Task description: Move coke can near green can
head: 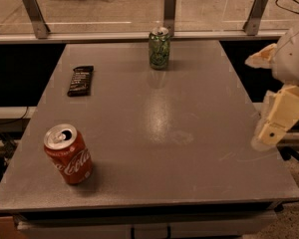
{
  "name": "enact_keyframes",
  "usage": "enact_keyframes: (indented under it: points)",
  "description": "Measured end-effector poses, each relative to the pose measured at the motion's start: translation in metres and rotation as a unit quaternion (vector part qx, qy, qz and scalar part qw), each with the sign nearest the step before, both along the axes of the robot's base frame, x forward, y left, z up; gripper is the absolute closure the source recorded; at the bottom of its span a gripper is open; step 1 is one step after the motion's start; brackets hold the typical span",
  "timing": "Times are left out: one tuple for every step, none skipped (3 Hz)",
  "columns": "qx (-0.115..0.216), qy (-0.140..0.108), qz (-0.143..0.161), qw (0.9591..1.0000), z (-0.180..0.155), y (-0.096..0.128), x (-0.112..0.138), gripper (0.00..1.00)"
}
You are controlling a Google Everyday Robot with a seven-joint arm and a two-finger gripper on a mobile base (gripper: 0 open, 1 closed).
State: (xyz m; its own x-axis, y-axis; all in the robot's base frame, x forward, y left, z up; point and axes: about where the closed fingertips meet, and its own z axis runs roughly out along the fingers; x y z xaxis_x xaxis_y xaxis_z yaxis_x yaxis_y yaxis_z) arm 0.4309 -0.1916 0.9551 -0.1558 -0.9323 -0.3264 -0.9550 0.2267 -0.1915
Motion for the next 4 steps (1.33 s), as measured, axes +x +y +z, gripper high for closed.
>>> enact_keyframes:
  points:
    - [0.087,0.017,0.060,0.9942,-0.022,0.055,-0.011,0.00]
    - [0.177,0.028,0.112,0.9773,-0.033,0.117,-0.023,0.00]
    - [0.266,0.035,0.154,0.9509,-0.032,0.180,-0.034,0.00]
    - [0.285,0.037,0.160,0.9444,-0.023,0.192,-0.039,0.00]
